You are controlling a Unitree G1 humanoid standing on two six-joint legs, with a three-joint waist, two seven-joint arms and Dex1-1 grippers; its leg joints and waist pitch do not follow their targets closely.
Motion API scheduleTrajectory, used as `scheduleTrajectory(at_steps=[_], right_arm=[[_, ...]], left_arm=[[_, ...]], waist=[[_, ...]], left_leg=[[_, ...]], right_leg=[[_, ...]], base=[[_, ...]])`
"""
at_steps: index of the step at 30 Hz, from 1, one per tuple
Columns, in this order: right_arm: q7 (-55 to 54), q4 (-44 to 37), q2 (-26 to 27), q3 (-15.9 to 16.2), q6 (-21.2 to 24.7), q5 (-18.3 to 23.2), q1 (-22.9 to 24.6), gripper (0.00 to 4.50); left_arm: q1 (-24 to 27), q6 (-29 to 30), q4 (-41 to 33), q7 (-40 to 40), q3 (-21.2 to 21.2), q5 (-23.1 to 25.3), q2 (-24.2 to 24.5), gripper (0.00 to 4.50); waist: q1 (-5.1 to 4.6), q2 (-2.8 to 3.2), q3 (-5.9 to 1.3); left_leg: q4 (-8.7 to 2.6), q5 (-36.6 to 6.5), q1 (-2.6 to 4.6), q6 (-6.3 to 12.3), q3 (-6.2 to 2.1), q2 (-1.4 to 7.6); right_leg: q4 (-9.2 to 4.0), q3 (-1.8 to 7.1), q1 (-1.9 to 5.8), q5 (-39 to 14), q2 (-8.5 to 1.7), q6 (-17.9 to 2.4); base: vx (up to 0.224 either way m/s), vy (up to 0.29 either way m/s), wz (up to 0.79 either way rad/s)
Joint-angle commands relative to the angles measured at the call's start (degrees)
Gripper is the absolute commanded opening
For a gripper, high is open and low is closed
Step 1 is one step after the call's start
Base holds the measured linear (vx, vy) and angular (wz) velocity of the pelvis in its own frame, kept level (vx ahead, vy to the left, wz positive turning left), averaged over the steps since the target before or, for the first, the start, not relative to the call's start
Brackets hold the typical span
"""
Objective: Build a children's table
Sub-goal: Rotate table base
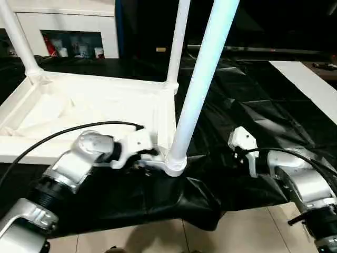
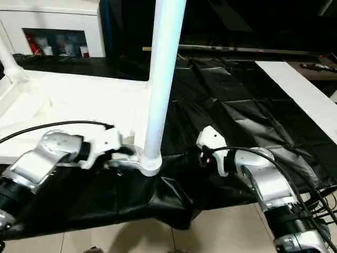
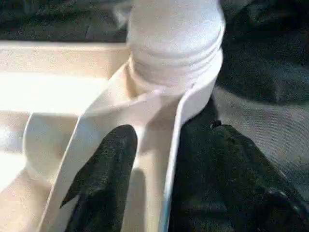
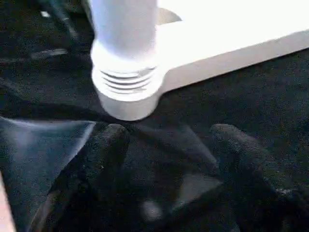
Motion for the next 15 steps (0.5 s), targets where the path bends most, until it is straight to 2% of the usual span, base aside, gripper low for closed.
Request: scheduleTrajectory(at_steps=[1, 4, 6, 9, 11, 15], right_arm=[[0.52, -1.97, -1.1, 0.43, 1.01, 0.63, 0.31, 3.06], [0.66, -3.05, -1.42, 0.56, 1.93, 0.71, 0.78, 3.06], [0.78, -3.51, -1.48, 0.66, 2.41, 0.68, 1.03, 3.06], [0.81, -4.23, -1.44, 0.82, 3.22, 0.9, 1.17, 3.06], [0.59, -4.83, -1.24, 1.0, 3.75, 0.94, 1.3, 3.06], [0.34, -5.98, -1.17, 1.2, 4.28, 1.06, 2.03, 3.06]], left_arm=[[-0.34, -0.56, 0.35, -0.13, 1.0, 0.77, 0.17, 2.47], [-0.87, -1.0, 1.97, -0.32, 0.83, 1.84, 0.78, 2.34], [-1.35, -1.26, 3.39, 0.17, 0.73, 2.89, 1.02, 2.04], [-1.54, -1.5, 4.05, 0.57, 1.02, 2.94, 0.78, 1.92], [-1.94, -2.31, 5.52, 2.17, 1.21, 3.92, 0.25, 1.64], [-2.56, -3.73, 8.43, 3.44, 1.71, 4.76, -0.96, 1.37]], waist=[[0.28, 0.35, -3.65], [0.34, 0.31, -3.62], [0.52, 0.4, -3.71], [0.64, 0.52, -3.7], [0.68, 0.63, -3.7], [0.93, 0.62, -3.59]], left_leg=[[-3.83, -15.13, -0.1, 0.89, 0.73, -0.1], [-3.85, -15.61, -0.01, 0.73, 0.72, -0.13], [-3.92, -15.27, -0.12, 0.58, 0.59, -0.09], [-3.92, -15.51, -0.06, 0.46, 0.62, -0.09], [-3.92, -15.89, -0.05, 0.36, 0.62, -0.09], [-3.91, -16.34, -0.03, 0.33, 0.62, -0.19]], right_leg=[[-5.6, 2.19, 2.9, -25.24, -3.44, -5.51], [-5.76, 2.14, 2.79, -26.28, -3.47, -5.06], [-5.61, 2.15, 2.95, -25.7, -3.59, -4.84], [-5.62, 2.15, 2.9, -25.09, -3.6, -5.4], [-5.67, 2.13, 2.9, -24.99, -3.58, -5.57], [-5.98, 2.05, 2.92, -26.99, -3.62, -4.5]], base=[[0.0, 0.0, 0.0], [0.0, 0.0, 0.0], [0.0, 0.0, 0.0], [0.0, 0.0, 0.0], [0.0, 0.0, 0.0], [0.0, 0.0, 0.0]])
